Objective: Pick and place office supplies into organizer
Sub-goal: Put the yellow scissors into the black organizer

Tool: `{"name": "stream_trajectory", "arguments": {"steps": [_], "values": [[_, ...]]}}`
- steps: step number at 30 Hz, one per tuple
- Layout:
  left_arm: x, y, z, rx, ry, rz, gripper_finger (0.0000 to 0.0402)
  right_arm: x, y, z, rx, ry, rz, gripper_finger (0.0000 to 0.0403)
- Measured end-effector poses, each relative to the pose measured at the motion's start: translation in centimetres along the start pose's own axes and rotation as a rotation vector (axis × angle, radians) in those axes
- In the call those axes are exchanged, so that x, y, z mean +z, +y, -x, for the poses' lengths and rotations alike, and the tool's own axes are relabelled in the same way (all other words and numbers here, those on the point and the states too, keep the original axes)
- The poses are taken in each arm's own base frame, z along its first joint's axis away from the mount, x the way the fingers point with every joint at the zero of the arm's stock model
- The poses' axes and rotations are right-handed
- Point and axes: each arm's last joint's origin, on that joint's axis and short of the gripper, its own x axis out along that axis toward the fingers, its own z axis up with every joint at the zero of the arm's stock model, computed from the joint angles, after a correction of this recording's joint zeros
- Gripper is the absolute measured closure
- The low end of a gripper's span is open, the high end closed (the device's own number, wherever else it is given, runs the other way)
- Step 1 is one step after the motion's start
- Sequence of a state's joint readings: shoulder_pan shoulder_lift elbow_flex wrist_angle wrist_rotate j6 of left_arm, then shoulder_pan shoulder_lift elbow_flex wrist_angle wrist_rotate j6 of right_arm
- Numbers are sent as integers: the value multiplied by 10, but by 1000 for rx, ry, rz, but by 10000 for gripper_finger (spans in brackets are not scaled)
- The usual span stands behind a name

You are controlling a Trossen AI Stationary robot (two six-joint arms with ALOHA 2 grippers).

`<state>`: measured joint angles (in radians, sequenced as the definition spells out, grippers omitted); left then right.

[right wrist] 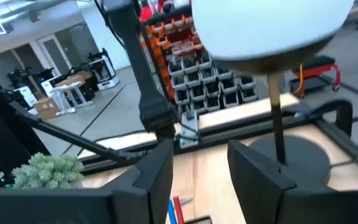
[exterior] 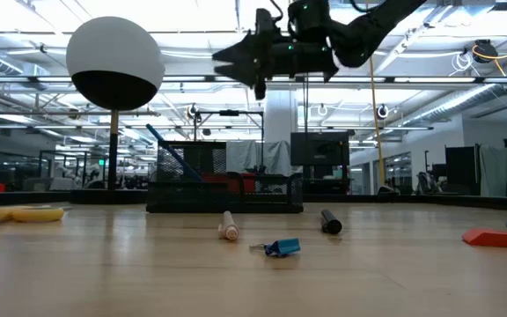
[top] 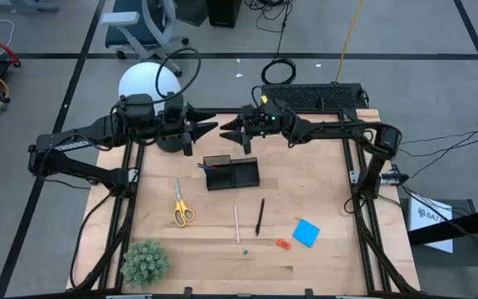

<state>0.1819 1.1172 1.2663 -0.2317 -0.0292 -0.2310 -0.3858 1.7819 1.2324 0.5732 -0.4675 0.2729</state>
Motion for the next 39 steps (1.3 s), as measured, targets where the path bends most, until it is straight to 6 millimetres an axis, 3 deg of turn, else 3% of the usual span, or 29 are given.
{"name": "stream_trajectory", "arguments": {"steps": [8, 24, 31, 39], "values": [[0, 0, 0, -5, -1, -8, 236, 24, 7, 21, -70, -4, 18, 259], [2, 0, 28, -21, 50, -71, 236, 64, 46, 64, -69, 18, 33, 259], [-6, 2, 42, -7, 159, -73, 236, 75, 67, 78, -73, 9, 36, 259], [-27, -2, 55, -116, 405, -56, 236, 77, 84, 85, -101, 21, 37, 259]]}}
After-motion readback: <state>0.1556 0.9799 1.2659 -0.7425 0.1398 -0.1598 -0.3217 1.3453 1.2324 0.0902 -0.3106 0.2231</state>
